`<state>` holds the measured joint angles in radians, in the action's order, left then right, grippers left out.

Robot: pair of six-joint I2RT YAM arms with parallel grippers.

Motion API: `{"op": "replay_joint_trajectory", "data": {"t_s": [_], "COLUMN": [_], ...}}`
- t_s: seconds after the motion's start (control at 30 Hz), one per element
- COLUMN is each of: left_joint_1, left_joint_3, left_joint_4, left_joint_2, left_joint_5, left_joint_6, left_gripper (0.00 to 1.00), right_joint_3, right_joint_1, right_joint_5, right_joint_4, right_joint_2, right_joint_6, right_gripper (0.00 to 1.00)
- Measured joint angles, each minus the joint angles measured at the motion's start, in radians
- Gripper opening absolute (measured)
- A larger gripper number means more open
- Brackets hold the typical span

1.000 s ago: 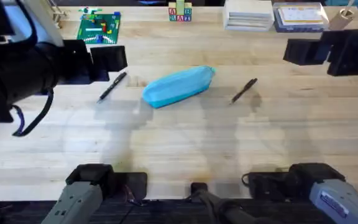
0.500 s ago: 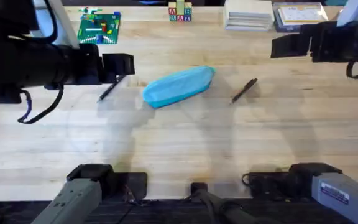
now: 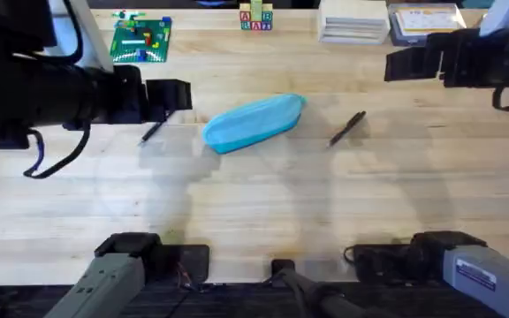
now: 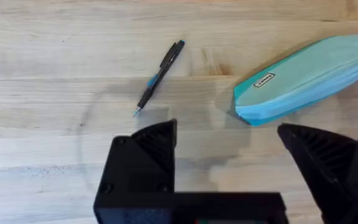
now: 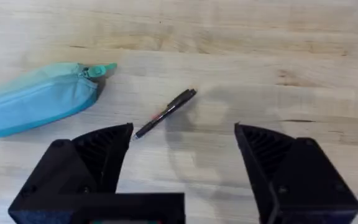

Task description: Unzip the bag, pick up the pens from the table one at a time and place them inside, then zip the bag closed.

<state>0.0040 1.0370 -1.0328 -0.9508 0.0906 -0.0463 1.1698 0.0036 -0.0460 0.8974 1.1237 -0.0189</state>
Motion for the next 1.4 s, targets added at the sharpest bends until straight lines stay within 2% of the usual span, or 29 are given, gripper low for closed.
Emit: {"op": "replay_joint_trajectory", "data": {"t_s": [0.17,0.3,0.43,0.73,0.87,1.23,1.4], "left_joint_1": [0.000,0.000,0.000,0.000,0.000,0.000,0.000], "left_joint_3": [0.000,0.000,0.000,0.000,0.000,0.000,0.000], "left_joint_4": [0.016,0.019,0.019,0.019,0.019,0.023,0.014], "left_joint_2": [0.000,0.000,0.000,0.000,0.000,0.000,0.000], "left_joint_5": [0.000,0.000,0.013,0.151,0.173,0.185,0.251], "left_joint_6": [0.004,0.061,0.166,0.475,0.579,0.696,0.791], "left_gripper": [0.993,0.993,0.993,0.993,0.993,0.992,0.992], "right_joint_3": [0.000,0.000,0.000,0.000,0.000,0.000,0.000], "right_joint_1": [0.000,0.000,0.000,0.000,0.000,0.000,0.000], "right_joint_5": [0.000,0.000,0.000,0.000,0.000,0.000,0.000], "right_joint_4": [0.000,0.000,0.000,0.000,0.000,0.000,0.000], "right_joint_2": [0.000,0.000,0.000,0.000,0.000,0.000,0.000], "right_joint_6": [0.000,0.000,0.000,0.000,-0.001,0.000,-0.001], "right_gripper": [0.998,0.998,0.998,0.997,0.997,0.997,0.998]}}
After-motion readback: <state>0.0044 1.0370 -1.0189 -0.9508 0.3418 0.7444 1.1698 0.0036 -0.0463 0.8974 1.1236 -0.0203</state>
